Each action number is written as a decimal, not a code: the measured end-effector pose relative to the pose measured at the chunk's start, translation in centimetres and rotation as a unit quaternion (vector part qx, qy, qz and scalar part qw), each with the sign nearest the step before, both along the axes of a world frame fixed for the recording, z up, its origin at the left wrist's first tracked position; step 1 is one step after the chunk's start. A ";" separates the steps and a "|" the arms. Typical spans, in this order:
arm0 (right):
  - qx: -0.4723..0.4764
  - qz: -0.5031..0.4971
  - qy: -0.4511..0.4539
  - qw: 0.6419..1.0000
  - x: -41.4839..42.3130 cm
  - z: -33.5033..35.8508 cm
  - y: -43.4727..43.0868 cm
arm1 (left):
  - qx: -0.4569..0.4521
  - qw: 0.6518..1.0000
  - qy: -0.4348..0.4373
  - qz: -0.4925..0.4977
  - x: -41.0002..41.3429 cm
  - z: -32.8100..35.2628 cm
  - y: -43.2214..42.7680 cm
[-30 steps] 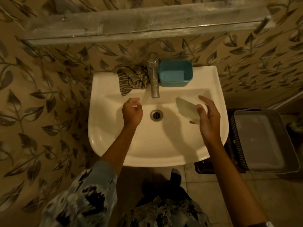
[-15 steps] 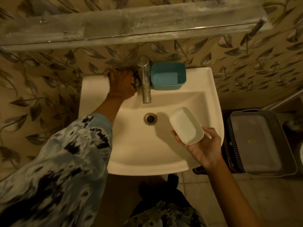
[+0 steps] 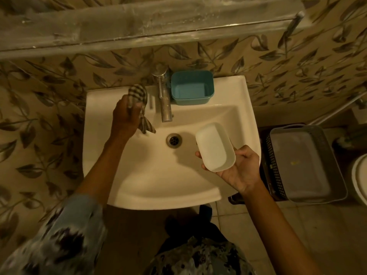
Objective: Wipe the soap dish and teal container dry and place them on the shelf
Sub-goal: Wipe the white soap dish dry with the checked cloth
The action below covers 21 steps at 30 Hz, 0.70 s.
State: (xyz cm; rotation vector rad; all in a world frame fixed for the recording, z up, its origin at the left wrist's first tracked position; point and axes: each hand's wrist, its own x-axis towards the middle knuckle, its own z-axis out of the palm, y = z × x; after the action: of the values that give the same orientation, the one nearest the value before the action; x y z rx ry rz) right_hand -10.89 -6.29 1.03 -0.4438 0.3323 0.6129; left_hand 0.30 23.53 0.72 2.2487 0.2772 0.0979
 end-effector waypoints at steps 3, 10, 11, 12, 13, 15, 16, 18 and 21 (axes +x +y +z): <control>-0.009 0.002 0.008 1.000 0.3 0.2 0.3 | -0.099 0.994 -0.016 0.038 -4.3 2.0 -1.2; -0.040 0.022 0.005 0.999 0.3 1.3 1.8 | -0.273 0.958 -0.081 0.040 -9.3 4.8 -6.3; -0.041 0.022 0.006 0.999 0.1 1.5 2.0 | -0.290 0.954 -0.072 0.038 -9.5 4.9 -7.0; -0.041 0.021 0.007 0.999 0.0 1.6 2.1 | -0.304 0.950 -0.061 0.035 -9.6 5.0 -7.7; -0.041 0.018 0.008 0.999 -0.1 1.6 2.2 | -0.309 0.949 -0.053 0.030 -9.7 5.0 -8.2; -0.047 0.010 0.007 0.999 -0.4 1.7 2.2 | -0.271 0.961 -0.050 0.014 -9.9 4.9 -9.1; -0.055 0.009 0.003 0.998 -0.5 1.8 2.2 | -0.237 0.970 -0.048 0.000 -10.0 4.8 -9.4; -0.080 0.012 -0.008 0.997 -0.7 1.9 2.2 | -0.175 0.983 -0.038 -0.037 -10.2 4.6 -10.0; -0.097 0.006 -0.014 0.995 -0.9 1.8 2.5 | -0.066 0.989 -0.054 -0.118 -11.1 4.0 -11.2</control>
State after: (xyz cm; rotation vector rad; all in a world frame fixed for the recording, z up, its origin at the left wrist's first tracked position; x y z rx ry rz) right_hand -11.82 -3.83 2.80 -0.6410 0.3635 0.5871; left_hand -10.79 12.32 4.70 2.1197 -0.0407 0.0727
